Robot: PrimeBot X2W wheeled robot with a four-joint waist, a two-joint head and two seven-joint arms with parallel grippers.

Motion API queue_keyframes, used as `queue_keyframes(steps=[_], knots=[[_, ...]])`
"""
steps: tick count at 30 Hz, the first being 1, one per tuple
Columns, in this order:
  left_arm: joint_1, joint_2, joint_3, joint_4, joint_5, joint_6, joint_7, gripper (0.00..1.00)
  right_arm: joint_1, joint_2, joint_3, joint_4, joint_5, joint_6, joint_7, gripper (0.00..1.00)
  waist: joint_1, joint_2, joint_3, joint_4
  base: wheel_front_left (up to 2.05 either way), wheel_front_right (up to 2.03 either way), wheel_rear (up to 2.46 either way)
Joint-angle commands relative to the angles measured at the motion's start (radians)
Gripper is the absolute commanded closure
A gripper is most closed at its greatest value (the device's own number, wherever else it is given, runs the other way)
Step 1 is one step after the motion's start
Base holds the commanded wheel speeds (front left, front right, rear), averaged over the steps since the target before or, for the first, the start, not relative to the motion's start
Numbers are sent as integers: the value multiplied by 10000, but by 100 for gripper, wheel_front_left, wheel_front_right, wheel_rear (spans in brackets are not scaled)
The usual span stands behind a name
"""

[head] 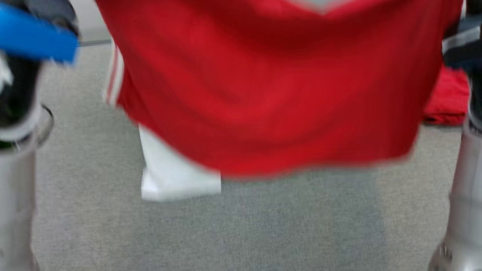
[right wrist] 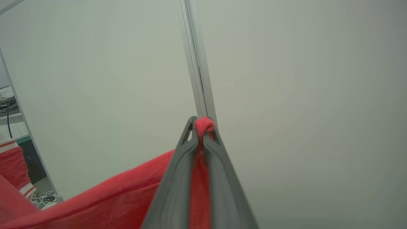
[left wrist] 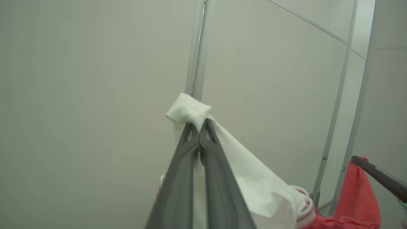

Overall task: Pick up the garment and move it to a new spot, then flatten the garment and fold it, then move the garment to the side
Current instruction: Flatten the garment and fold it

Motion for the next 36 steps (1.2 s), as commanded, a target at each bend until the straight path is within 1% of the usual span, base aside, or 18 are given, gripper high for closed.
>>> queue_keyframes(steps=[1,4,7,8,10,13,15,19,22,25,27,30,32,36], knots=[[-311,38,40,148,99,-63,-61,100,-318,-22,33,176,-130,4,-108,100,-3,0,192,118,0,0,0],[-1837,30,137,1430,518,8,-371,100,-2114,33,17,1632,-834,4,-722,100,-3,0,631,64,0,0,0],[-3206,-88,197,2711,927,100,-962,100,-3642,134,-194,2993,-1501,3,-1473,100,-3,0,946,56,0,0,0],[-3628,-113,193,3118,1045,72,-1186,100,-4108,151,-288,3399,-1714,3,-1727,100,-3,0,1059,78,0,0,0],[-4180,-300,192,3819,1091,32,-1561,100,-4739,195,-438,4100,-2154,3,-2207,100,-3,0,1306,135,0,0,0],[-4570,-561,207,4657,1002,-138,-2128,100,-5093,237,-726,5092,-2482,3,-2808,100,-3,0,1724,254,0,0,0],[-4436,-697,178,5105,962,-278,-2481,100,-4966,262,-792,5784,-2575,3,-3155,100,-3,0,1976,335,0,0,0],[-3575,-1039,156,5766,773,-465,-3212,100,-4349,255,-813,7414,-2553,3,-3976,100,-3,0,2406,514,0,0,0],[-2797,-1234,86,6049,661,-631,-3776,100,-4006,242,-781,8516,-2726,3,-4734,100,-3,0,2668,647,0,0,0],[-1832,-1419,-25,6176,439,-822,-4289,100,-3609,248,-548,9357,-2458,3,-5267,100,-3,0,2789,773,0,0,0],[-1290,-1512,-62,6095,237,-930,-4595,100,-3379,243,-295,9597,-2214,3,-5471,100,-3,0,2796,806,0,0,0],[-464,-1609,-101,5746,-18,-1023,-4980,100,-2944,242,162,9395,-1786,3,-5590,100,-3,0,2754,851,0,0,0],[159,-1648,-82,5401,-221,-1056,-5164,100,-2506,234,282,8752,-1523,3,-5598,100,-3,0,2634,863,0,0,0],[1446,-1754,81,4414,-490,-1082,-5445,100,-1067,247,404,7130,-979,3,-5601,100,-3,0,2254,890,0,0,0]])
